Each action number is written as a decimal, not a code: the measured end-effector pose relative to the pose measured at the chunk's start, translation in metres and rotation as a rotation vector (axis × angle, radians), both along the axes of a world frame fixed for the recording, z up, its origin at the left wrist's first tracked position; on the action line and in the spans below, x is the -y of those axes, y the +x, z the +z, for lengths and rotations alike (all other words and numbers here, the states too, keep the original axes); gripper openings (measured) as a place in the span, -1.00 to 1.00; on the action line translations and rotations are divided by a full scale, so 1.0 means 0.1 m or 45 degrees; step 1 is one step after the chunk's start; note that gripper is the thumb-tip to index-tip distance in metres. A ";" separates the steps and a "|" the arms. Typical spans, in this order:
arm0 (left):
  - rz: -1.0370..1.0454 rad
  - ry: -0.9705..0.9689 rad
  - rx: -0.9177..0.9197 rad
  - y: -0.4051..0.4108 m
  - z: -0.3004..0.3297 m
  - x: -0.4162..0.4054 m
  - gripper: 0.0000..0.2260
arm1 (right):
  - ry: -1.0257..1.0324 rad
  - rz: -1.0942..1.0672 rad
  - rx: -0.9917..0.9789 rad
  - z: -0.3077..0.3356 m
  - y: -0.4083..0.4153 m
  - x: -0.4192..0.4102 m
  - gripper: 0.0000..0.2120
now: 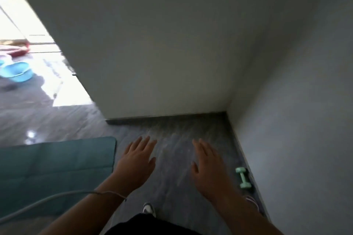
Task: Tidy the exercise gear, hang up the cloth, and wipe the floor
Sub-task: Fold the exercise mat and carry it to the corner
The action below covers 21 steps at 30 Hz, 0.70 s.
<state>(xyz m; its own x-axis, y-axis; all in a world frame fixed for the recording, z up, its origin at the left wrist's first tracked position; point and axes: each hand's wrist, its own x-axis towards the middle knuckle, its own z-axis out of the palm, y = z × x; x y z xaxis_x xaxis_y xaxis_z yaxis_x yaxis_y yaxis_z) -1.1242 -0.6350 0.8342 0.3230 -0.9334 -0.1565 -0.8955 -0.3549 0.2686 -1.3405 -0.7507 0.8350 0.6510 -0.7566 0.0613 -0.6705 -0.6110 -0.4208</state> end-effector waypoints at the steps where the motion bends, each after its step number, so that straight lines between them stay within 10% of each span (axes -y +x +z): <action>1: 0.087 0.009 0.004 0.12 0.01 -0.29 -0.46 | 0.012 0.087 -0.007 0.01 0.19 -0.15 -0.38; 21: 1.215 0.157 0.088 2.59 -0.01 -6.35 -0.39 | -0.101 1.149 -0.276 -0.03 4.30 -5.15 -0.36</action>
<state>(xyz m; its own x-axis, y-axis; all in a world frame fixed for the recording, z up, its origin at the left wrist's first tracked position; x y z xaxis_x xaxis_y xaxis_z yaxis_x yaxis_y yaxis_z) -0.8648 -0.0001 0.8336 0.9496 -0.2510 -0.1877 -0.2275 -0.9639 0.1382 -0.9108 -0.2354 0.8323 0.9940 0.0425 -0.1008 0.0131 -0.9609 -0.2766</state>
